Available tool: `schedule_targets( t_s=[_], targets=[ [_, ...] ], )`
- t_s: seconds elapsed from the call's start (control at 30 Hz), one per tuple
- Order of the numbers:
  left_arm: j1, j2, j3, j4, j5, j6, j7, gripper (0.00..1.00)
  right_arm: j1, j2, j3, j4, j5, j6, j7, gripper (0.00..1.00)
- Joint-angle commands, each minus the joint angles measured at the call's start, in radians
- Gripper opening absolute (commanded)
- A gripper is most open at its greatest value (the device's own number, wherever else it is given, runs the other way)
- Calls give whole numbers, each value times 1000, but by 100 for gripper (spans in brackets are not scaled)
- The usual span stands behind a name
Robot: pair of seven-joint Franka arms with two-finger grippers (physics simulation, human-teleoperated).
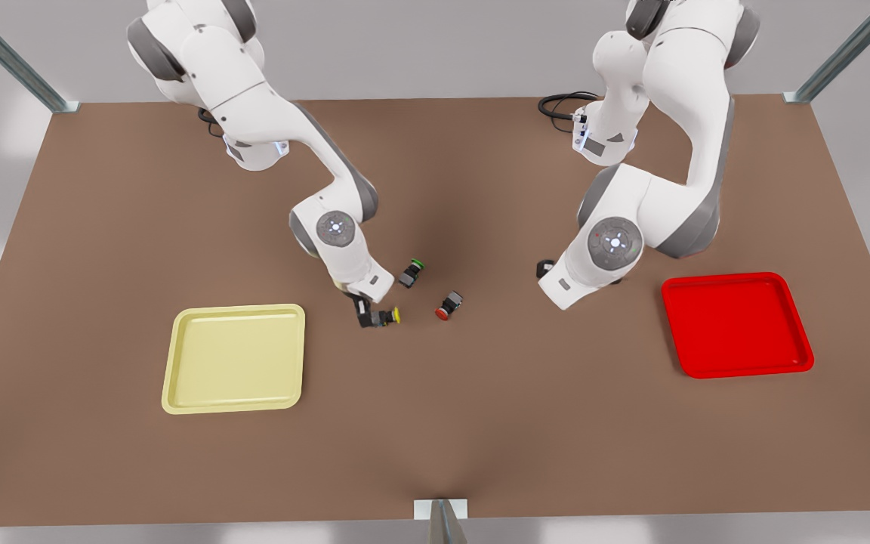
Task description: Place the switches on the corresponding trays according to their colors
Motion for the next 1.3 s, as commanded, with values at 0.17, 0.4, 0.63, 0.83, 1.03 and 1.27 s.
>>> schedule_targets(
  t_s=[0.17, 0.4, 0.63, 0.83, 1.03, 1.27],
  targets=[
    [-56, 18, -8, 14, -56, 29, -107, 100, -13, 16, -14, -92, 5, 119, 6, 100],
    [-160, 202, -5, 233, -50, 41, -315, 100, -2, 88, -55, -80, 15, 191, 87, 100],
    [-179, 198, -8, 233, -54, 51, -315, 100, 33, 164, -54, 32, 22, 189, 127, 100],
    [-183, 235, -6, 221, -54, 123, -315, 100, 59, 204, -44, 66, 23, 193, 156, 100],
    [-190, 206, -8, 161, -19, 235, -92, 99, 61, 232, -44, 70, 23, 208, 155, 100],
    [-186, 233, -14, 107, -11, 327, 38, 99, 58, 238, -43, 69, 26, 214, 156, 100]
  ],
)
